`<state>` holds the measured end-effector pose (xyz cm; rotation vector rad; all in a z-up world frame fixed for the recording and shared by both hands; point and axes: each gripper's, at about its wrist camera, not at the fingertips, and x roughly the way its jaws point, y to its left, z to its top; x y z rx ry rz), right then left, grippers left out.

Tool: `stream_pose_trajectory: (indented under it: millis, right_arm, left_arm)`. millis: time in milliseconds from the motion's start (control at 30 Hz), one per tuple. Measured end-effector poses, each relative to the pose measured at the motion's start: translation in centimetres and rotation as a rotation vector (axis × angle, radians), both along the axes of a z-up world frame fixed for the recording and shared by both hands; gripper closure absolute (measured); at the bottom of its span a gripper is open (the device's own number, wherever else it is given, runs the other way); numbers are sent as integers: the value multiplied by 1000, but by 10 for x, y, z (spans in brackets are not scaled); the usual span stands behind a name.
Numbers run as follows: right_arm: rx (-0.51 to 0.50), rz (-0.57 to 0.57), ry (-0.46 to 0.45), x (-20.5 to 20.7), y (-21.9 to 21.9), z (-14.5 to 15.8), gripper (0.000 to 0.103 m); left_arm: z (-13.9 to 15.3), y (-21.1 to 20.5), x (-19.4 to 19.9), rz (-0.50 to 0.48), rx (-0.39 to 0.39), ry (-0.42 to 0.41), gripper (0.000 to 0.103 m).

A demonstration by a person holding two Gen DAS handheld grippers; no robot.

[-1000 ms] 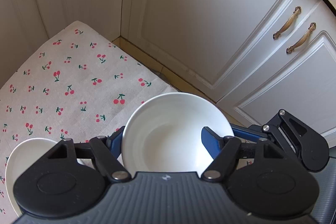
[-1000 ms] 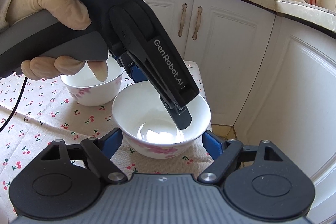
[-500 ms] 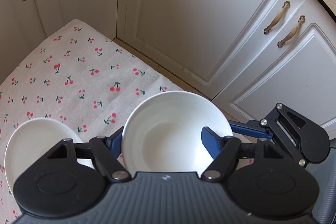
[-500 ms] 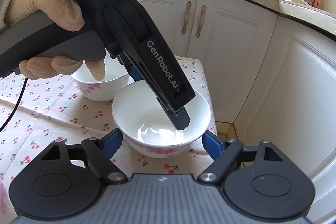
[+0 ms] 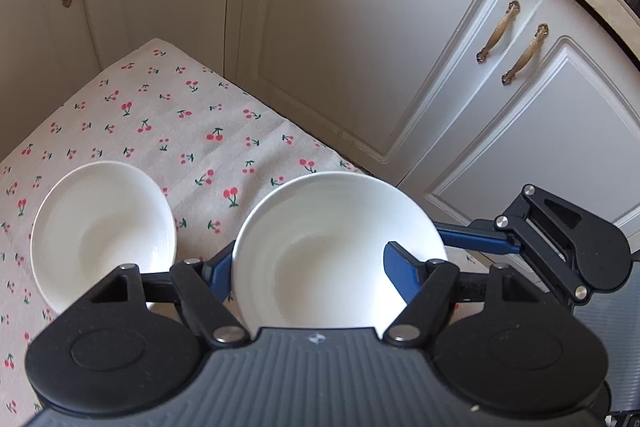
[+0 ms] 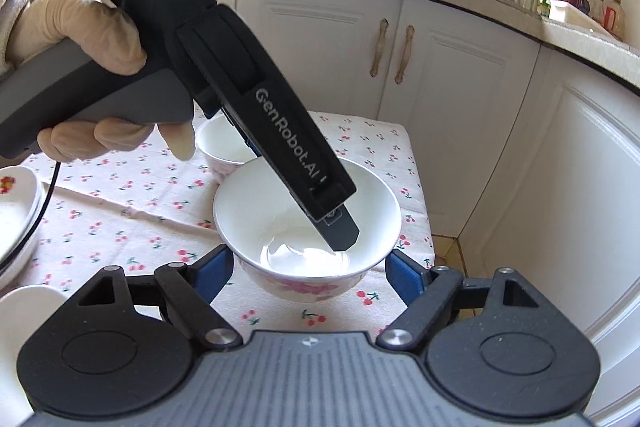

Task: Organize plates and bowls
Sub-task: 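Lift and carry the floral bowl toward the plate stack with the left gripper, then lower the floral bowl onto the stacked plates with the left gripper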

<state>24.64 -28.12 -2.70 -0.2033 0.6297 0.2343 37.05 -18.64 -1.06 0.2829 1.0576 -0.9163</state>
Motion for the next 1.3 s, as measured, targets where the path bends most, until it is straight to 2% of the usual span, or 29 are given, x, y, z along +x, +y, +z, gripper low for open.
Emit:
stream_pose_trajectory:
  millis: [700,1300]
  right_arm:
    - [7,113,-37,-78,44,38,17]
    - [24,194,-39,-127,68,40,17]
  left_arm:
    - [32,63,-87,89,-19,-62,29]
    - [36,99,-148,157,-1,-94,29]
